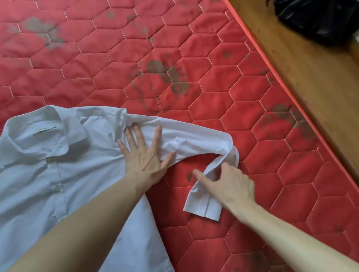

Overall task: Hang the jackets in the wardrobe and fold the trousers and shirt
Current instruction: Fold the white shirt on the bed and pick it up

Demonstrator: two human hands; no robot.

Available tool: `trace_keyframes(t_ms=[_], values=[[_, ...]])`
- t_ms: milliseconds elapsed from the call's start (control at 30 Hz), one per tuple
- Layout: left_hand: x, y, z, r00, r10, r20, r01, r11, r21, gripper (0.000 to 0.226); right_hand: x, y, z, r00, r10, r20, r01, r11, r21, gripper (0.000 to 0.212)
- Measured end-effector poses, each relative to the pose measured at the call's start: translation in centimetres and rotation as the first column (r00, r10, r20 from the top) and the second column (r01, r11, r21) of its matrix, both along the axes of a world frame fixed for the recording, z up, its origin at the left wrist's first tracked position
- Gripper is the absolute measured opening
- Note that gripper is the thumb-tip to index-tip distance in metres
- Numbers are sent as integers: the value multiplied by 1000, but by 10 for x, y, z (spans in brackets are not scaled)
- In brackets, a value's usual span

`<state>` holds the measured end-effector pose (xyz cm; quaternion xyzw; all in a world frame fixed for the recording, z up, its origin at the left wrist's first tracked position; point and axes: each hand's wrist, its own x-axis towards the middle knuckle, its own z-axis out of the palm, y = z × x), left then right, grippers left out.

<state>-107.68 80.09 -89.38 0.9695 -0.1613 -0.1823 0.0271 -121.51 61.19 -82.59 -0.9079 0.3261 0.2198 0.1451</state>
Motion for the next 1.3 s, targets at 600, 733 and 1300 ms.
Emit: trace_keyframes(t_ms=[600, 733, 1300], values=[[16, -10, 6, 998, -61, -1, 61, 997, -41, 84, 33, -215, 53, 348, -933, -91, 412, 65, 909, 49], [14, -24, 3, 997, -45, 68, 53, 992, -118, 76, 32, -229, 17, 126, -987, -97, 398, -39, 917, 67], [31, -87, 14, 837, -546, 44, 548, 832, -94, 48, 120, -180, -33, 368, -806, 464, 538, 591, 601, 26]])
